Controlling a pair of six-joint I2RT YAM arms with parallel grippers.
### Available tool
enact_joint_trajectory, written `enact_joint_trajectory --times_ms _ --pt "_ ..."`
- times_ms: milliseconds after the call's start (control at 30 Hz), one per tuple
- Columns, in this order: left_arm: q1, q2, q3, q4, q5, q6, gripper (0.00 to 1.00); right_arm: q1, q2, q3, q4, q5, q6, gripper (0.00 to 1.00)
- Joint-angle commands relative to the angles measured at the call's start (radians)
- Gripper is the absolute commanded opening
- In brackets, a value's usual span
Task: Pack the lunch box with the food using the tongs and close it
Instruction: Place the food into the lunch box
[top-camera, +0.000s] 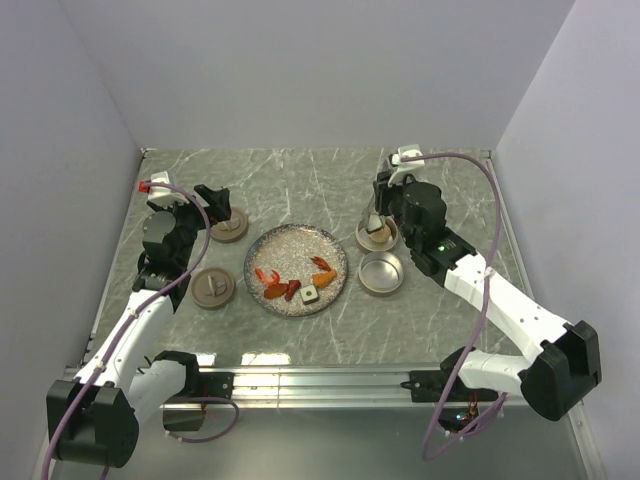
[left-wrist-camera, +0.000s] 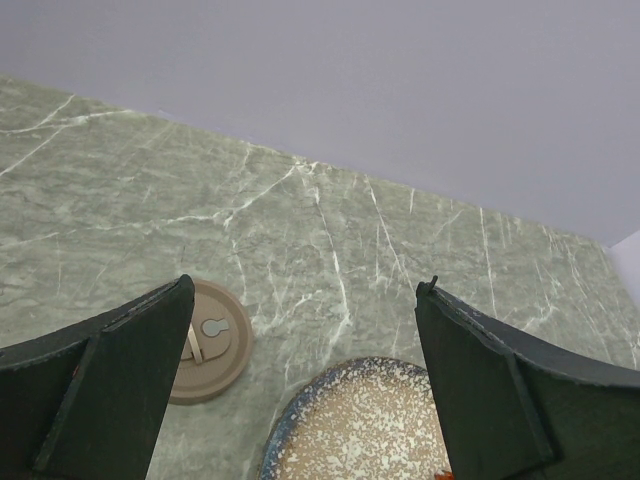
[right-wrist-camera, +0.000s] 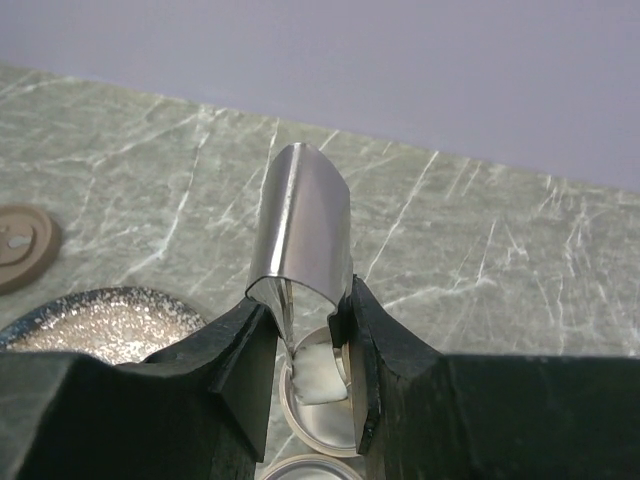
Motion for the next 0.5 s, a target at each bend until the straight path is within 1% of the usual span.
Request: enact_joint_trajectory --times_ms 0,233,333,433,467 --pt "0.002 -0.006 0.011 0.043 0.020 -0.007 1.00 -0.015 0.027 0.011 0.058 0.002 0.016 0.20" --pt "0.002 0.000 0.013 0.043 0.018 -0.007 1.00 -0.030 0.096 0.028 0.064 0.006 0.019 0.21" --pt "0.002 0.000 0.013 0.043 0.017 -0.007 0.99 -0.036 0.122 0.040 0.063 -0.001 0.020 0.23" --pt "0.002 0.002 0.013 0.045 0.017 -0.005 0.99 -0.036 0.126 0.045 0.061 -0.010 0.022 0.31" --pt "0.002 0.002 0.015 0.045 0.017 -0.005 0.99 -0.036 0.126 0.046 0.063 -0.014 0.023 0.36"
